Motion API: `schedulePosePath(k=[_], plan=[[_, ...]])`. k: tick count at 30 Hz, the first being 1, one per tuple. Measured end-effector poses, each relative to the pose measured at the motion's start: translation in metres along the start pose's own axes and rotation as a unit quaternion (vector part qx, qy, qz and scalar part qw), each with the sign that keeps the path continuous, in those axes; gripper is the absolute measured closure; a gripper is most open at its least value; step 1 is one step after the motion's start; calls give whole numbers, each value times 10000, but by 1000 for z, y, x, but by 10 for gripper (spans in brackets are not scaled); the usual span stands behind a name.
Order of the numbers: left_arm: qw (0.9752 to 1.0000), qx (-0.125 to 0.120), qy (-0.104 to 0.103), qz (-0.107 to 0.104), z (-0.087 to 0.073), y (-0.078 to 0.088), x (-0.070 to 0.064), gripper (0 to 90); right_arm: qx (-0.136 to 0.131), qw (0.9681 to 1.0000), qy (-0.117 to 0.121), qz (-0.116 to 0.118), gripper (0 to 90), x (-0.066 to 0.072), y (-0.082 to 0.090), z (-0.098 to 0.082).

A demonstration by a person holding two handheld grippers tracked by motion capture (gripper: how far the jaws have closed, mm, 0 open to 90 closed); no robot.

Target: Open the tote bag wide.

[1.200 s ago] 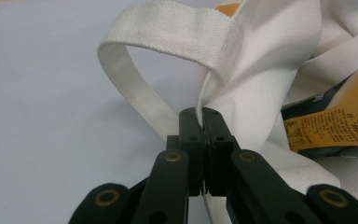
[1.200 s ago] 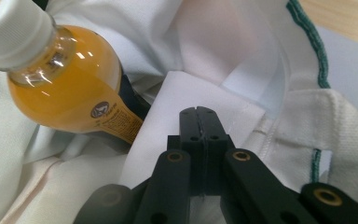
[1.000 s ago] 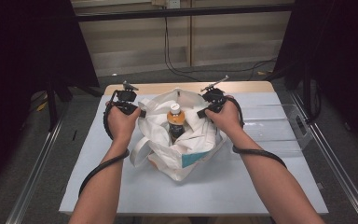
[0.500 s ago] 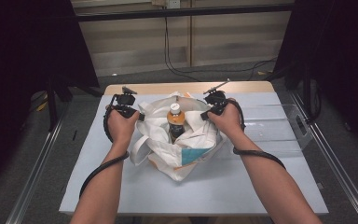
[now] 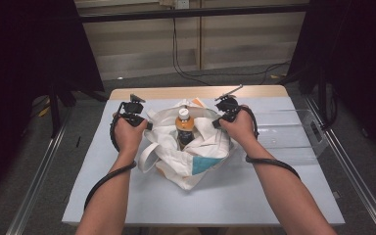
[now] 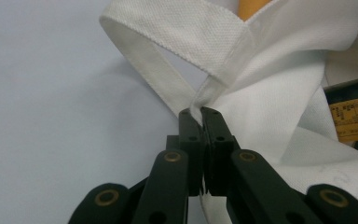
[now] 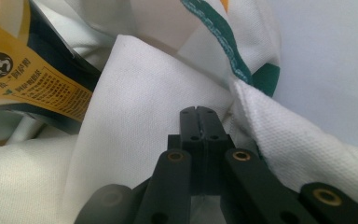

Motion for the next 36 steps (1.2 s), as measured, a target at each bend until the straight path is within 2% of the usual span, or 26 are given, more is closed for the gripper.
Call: schedulePosePath(k=[5, 8, 9, 10, 11, 12, 14, 22, 25, 27, 29, 34, 36], plan=[[9999, -91, 18, -119, 2, 6, 0, 871, -92, 9999, -104, 13, 900, -1, 0, 0], [9997, -171, 88, -158, 4, 11, -1, 826, -145, 9999, -56, -1, 900, -1, 2, 1], [9998, -138, 35, -170, 4, 12, -1, 802, -145, 9999, -61, -17, 900, 0, 3, 1], [9997, -176, 60, -172, 5, 14, -1, 794, -165, 9999, -24, -16, 900, 1, 4, 2], [9992, -271, 184, -211, 7, 17, -2, 778, -185, 9998, -40, -30, 900, 1, 5, 2], [9993, -268, 143, -238, 7, 20, -1, 762, -193, 9998, -26, -33, 900, 2, 6, 2], [9988, -370, 185, -249, 9, 26, -3, 710, -247, 9997, -10, -43, 900, 4, 9, 3], [9980, -566, 56, -277, 14, 49, -9, 685, -348, 9993, 113, 59, 900, 15, 12, 3], [9974, -596, -49, -389, 12, 57, -16, 711, -371, 9992, 167, 66, 900, 18, 16, 3], [9974, -601, -94, -380, 10, 58, -21, 749, -385, 9990, 210, 82, 900, 21, 18, 2], [9969, -616, -120, -479, 8, 59, -27, 794, -394, 9989, 213, 171, 900, 25, 20, 1], [9964, -552, -235, -604, 2, 57, -40, 857, -453, 9983, 290, 229, 900, 32, 25, -1], [9958, -556, -197, -694, 0, 56, -44, 861, -467, 9983, 268, 232, 900, 34, 27, -2]])
Point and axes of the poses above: each handheld gripper's, and its own axes: y roughly backward along the jaws, z roughly out of its top, x roughly to its left, the point moved 9 cm from there along -y, roughly forward along the jaws, and after that the axes turned 11 degrees about z, right-handed, at the moved point
